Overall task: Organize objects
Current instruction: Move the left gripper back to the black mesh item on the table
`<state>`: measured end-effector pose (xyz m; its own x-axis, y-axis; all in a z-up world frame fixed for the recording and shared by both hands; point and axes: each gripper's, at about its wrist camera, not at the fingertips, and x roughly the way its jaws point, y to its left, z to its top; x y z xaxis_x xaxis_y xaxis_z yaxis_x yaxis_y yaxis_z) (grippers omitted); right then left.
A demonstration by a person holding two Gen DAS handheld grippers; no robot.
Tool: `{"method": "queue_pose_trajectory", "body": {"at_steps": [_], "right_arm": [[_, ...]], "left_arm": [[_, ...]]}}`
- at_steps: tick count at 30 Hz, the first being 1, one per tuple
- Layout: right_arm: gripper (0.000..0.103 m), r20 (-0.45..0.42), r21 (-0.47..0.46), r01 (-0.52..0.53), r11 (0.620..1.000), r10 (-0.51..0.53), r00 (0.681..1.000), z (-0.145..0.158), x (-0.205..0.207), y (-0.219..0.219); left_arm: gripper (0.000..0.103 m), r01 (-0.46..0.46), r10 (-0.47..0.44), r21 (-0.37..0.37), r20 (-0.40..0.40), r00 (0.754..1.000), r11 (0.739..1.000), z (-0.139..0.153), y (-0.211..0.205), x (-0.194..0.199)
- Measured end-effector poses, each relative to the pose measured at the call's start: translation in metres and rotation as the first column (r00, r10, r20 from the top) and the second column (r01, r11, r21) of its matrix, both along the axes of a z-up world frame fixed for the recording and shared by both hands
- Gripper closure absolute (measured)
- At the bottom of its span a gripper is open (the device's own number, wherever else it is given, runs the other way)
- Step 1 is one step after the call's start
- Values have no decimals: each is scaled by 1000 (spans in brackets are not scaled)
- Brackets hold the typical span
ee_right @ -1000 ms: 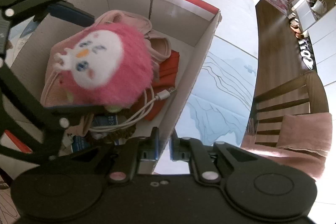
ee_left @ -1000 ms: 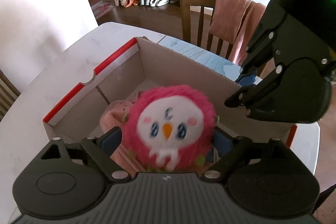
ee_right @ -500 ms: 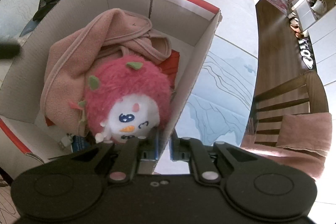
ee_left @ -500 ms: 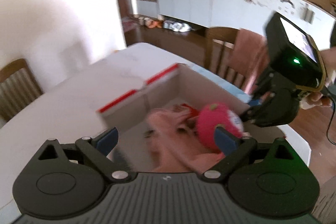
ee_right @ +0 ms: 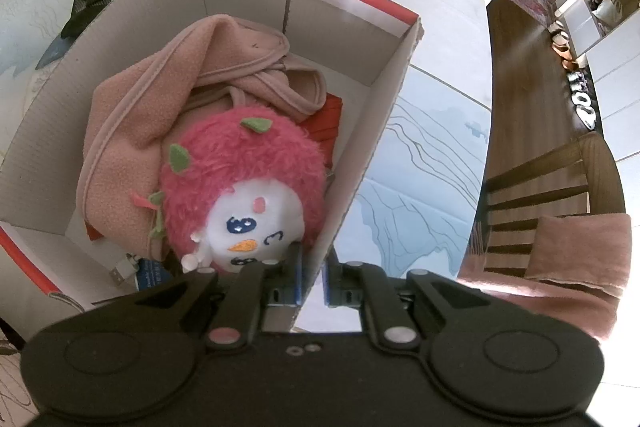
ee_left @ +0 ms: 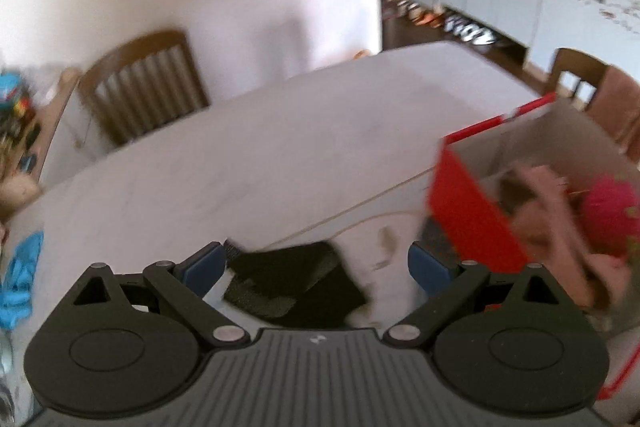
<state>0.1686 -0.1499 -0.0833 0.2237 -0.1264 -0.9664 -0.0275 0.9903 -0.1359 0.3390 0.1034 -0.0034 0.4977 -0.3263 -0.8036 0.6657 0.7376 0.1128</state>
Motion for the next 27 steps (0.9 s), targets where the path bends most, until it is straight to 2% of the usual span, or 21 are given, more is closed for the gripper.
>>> {"method": "queue_pose_trajectory", "body": {"at_steps": [4,12,24,25,27], "right_arm": [[95,-4,1,6,1000,-6,1000,0,1,0],[95,-11,0,20,1000,-20,1000,-1,2,0],[95,-19,-7,42,999,-42,999,-1,4,1],[95,-20,-8,42,999,-43,999,-1,4,1],[95,-21,-9,44,999,-44,999,-1,4,1]], "left_arm": [[5,-47,50,35,-70,996,998,-28,4,25],[5,-65,77,80,-151,985,995,-78,1,48],[6,-93,113,101,-221,969,991,-115,2,63],[9,-91,112,102,-223,968,991,-117,1,62],[23,-87,111,112,-233,966,990,-120,0,61]]}}
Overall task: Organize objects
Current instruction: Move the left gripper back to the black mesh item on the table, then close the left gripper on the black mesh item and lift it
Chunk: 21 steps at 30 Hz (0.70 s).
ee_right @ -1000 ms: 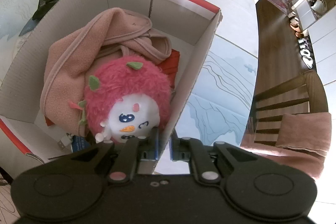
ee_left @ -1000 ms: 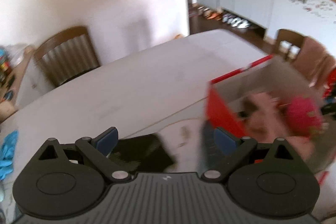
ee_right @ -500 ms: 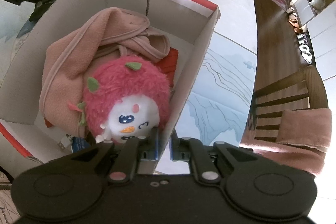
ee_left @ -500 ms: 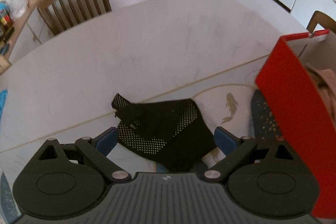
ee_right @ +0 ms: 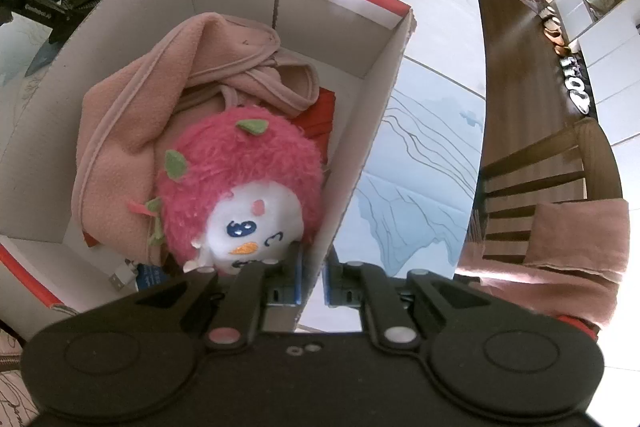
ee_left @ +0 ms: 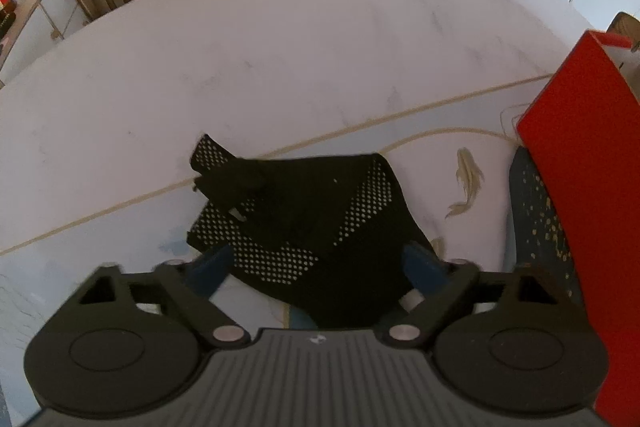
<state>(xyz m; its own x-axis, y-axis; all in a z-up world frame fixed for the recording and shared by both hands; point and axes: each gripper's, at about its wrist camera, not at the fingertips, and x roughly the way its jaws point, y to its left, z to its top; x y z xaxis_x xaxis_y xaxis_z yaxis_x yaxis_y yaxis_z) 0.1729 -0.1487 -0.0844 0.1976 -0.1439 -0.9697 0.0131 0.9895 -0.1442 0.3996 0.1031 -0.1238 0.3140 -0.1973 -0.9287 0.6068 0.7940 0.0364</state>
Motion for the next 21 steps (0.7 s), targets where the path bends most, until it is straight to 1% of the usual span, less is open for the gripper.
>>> {"method": "queue_pose_trajectory", "body": {"at_steps": [1,3,6,7,8,9,11,13,17,21], "right_arm": [[95,0,-1,0,1000,0,1000,0,0,0],[94,0,-1,1,1000,-1,1000,0,0,0],[94,0,-3,0,1000,0,1000,0,0,0],[94,0,-3,-1,1000,1,1000,0,0,0],[94,0,-2,-1,1000,1,1000,0,0,0],[94,1,-2,0,1000,0,1000,0,0,0],[94,2,-3,-2,1000,2,1000,0,-1,0],[94,4,-4,-3,1000,3,1000,0,-1,0],[94,7,-8,-9,1000,9,1000,0,-2,1],[94,8,-12,-17,1000,17,1000,0,-2,2]], "left_arm": [[28,1,-1,0,-6,1000,1000,-1,0,-1],[36,-8,8,-23,-17,1000,1000,-1,1,-2],[52,-6,6,-30,-17,1000,1000,1,1,-5],[64,-5,4,-32,-16,1000,999,3,1,-6],[73,-9,9,-32,-15,1000,999,4,1,-7],[75,-14,13,-32,-19,1000,999,4,0,-7],[92,-17,16,-34,-23,1000,999,5,1,-9],[94,-22,22,-23,-13,1000,999,7,0,-12],[97,-30,30,-45,-13,999,999,16,3,-18],[97,3,-3,-84,-7,1000,996,40,8,-33]]}}
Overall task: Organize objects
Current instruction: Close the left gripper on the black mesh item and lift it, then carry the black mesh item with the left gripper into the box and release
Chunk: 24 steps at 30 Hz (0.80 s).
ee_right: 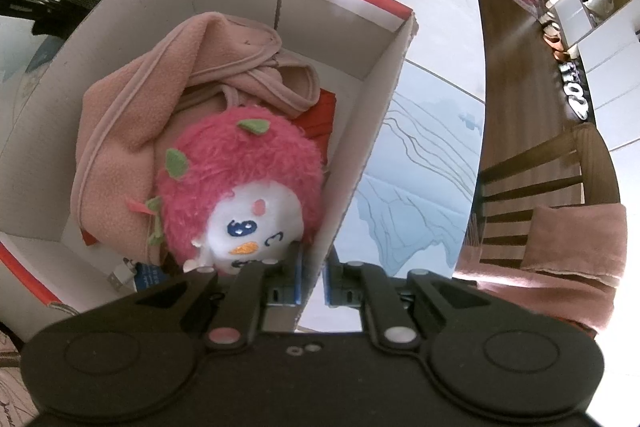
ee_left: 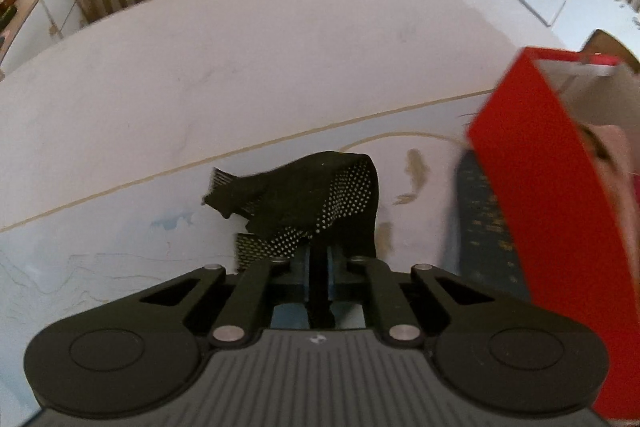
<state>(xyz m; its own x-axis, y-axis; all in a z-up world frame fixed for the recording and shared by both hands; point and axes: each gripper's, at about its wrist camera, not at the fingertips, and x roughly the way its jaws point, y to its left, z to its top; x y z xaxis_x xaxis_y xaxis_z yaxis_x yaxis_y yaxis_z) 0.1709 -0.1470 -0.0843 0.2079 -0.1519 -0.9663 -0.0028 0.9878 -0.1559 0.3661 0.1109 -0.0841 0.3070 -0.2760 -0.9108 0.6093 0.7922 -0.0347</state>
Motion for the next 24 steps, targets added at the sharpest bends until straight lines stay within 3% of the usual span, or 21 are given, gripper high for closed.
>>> {"method": "queue_pose_trajectory", "body": {"at_steps": [13,19,24], "right_arm": [[94,7,2,-15,1000,15,1000,1,-1,0],[94,11,2,-20,1000,20,1000,0,-1,0],[94,14,3,-21,1000,21,1000,1,-1,0]], "left_arm": [[97,178,-168,-107,91,981,978,105,-3,-66],[96,303,-283,-137,145,948,943,137,-32,-101],[96,402,-379,-139,163,911,905,145,-63,-122]]}}
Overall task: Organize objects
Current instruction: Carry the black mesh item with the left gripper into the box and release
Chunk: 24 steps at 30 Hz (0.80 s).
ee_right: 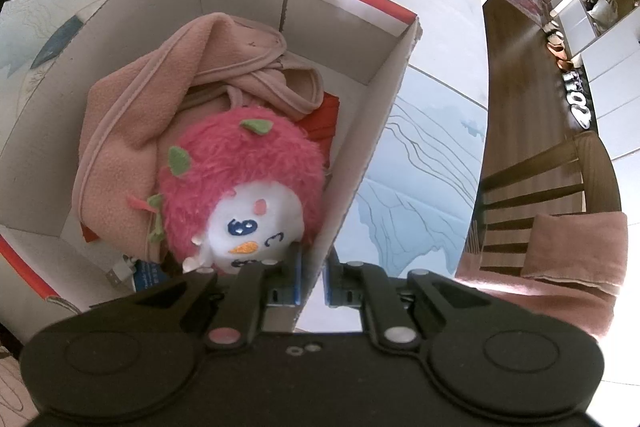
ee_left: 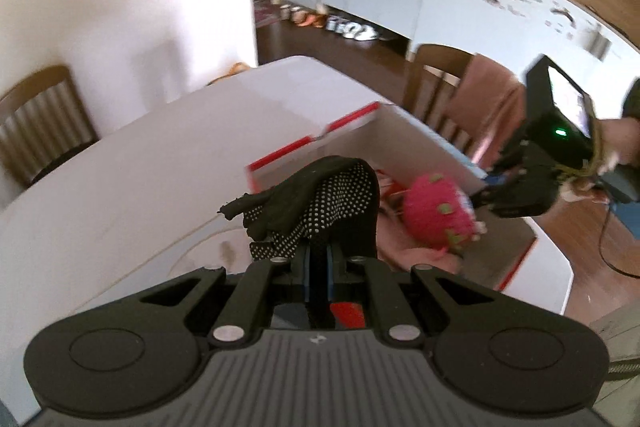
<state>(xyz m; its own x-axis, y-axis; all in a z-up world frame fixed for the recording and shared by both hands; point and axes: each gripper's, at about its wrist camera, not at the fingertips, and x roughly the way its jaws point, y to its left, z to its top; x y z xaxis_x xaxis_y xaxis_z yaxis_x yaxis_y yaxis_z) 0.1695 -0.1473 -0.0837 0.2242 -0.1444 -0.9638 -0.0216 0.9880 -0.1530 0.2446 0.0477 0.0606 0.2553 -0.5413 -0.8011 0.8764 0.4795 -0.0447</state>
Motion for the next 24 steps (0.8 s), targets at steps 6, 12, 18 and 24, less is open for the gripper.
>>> {"method": "queue_pose_trajectory", "body": {"at_steps": [6,12,18,24], "right_arm": [[94,5,-1,-1,1000,1,1000,0,-1,1],[94,12,0,-3,1000,3,1000,0,-2,1],[94,17,2,-2,1000,2,1000,0,-2,0],[94,16,1,-6,1000,6,1000,0,-2,0]], "left_arm": [[96,102,-103,30,16,995,994,-8,-40,-25],[96,139,-143,94,37,989,986,-33,-78,-35],[96,137,-147,148,59,987,979,-57,-103,-32],[96,144,-157,218,44,987,965,-87,-121,-28]]}}
